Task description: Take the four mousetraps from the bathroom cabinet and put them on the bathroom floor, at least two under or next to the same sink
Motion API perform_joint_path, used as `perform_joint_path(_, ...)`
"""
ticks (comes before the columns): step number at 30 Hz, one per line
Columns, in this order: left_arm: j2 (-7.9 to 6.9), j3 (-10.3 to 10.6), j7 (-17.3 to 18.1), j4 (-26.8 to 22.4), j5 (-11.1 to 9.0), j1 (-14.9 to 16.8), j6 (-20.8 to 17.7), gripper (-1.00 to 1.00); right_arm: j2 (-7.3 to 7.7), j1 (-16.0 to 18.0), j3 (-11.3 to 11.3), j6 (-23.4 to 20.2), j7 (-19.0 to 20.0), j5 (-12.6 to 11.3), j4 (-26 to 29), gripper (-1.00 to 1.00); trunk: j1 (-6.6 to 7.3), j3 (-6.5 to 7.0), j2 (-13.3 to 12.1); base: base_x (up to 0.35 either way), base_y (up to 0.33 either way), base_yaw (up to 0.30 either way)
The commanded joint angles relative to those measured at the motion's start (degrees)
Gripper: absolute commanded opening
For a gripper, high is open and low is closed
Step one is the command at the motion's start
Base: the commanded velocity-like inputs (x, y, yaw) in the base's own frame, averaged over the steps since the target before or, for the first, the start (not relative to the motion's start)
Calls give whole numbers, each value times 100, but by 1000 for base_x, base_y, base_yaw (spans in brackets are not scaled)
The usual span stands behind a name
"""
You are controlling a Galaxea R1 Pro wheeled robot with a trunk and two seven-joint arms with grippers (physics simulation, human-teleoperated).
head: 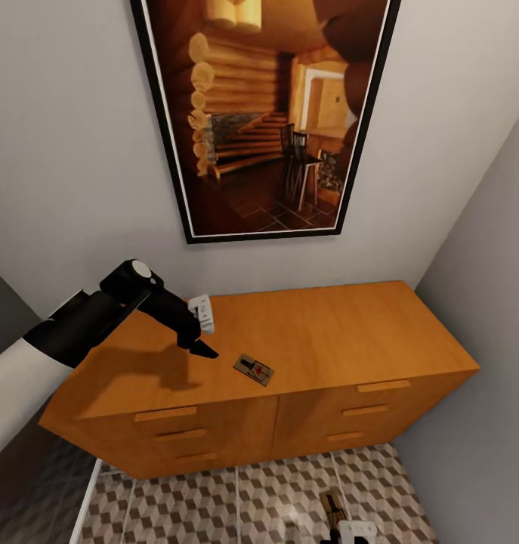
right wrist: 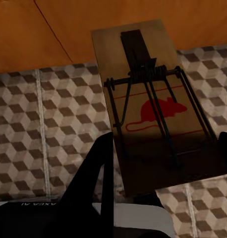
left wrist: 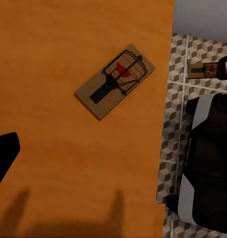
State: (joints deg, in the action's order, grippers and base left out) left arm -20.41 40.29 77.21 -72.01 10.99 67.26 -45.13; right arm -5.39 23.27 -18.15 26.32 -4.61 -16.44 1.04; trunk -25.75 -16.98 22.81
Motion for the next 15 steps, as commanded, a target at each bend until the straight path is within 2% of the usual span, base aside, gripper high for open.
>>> perform_joint_path(1, -4, 8, 39, -7, 35, 7, -58, 100, 14, -27, -49, 162, 119, -41, -11, -100, -3, -10, 11, 0, 0, 0)
perform_joint_path(4, -5, 12, 39, -7, 35, 7, -58, 100, 100, -228, -49, 630, 356, -32, -14, -100, -3, -10, 11, 0, 0, 0)
perform_joint_path(5, -5, 13, 39, -6, 35, 7, -58, 100, 175, -354, -49, 936, 438, -32, -18, -100, -3, -10, 11, 0, 0, 0)
perform_joint_path(7, -4, 13, 39, -6, 36, 7, -58, 100, 248, -504, -49, 1272, 507, -33, -21, -100, -3, -10, 11, 0, 0, 0)
perform_joint_path(9, -4, 14, 39, -8, 35, 7, -58, 100, 343, -805, -49, 1865, 607, -34, -23, -100, -3, -10, 11, 0, 0, 0)
perform_joint_path(10, -5, 14, 39, -11, 35, 7, -56, 100, 382, -1034, -49, 2323, 664, -34, -24, -100, -3, -10, 11, 0, 0, 0)
perform_joint_path(11, -6, 14, 39, -9, 35, 5, -54, 100, 397, -1244, -50, 2761, 698, -34, -24, -100, -3, -10, 11, 0, 0, 0)
perform_joint_path(13, -4, 14, 39, -8, 35, 2, -51, 100, 405, -1446, -52, 3196, 721, -34, -22, -100, -3, -10, 11, 0, 0, 0)
perform_joint_path(15, -2, 14, 39, -9, 35, 0, -50, 100, 403, -1554, -50, 3345, 729, -34, -12, -100, -3, -10, 11, 0, 0, 0)
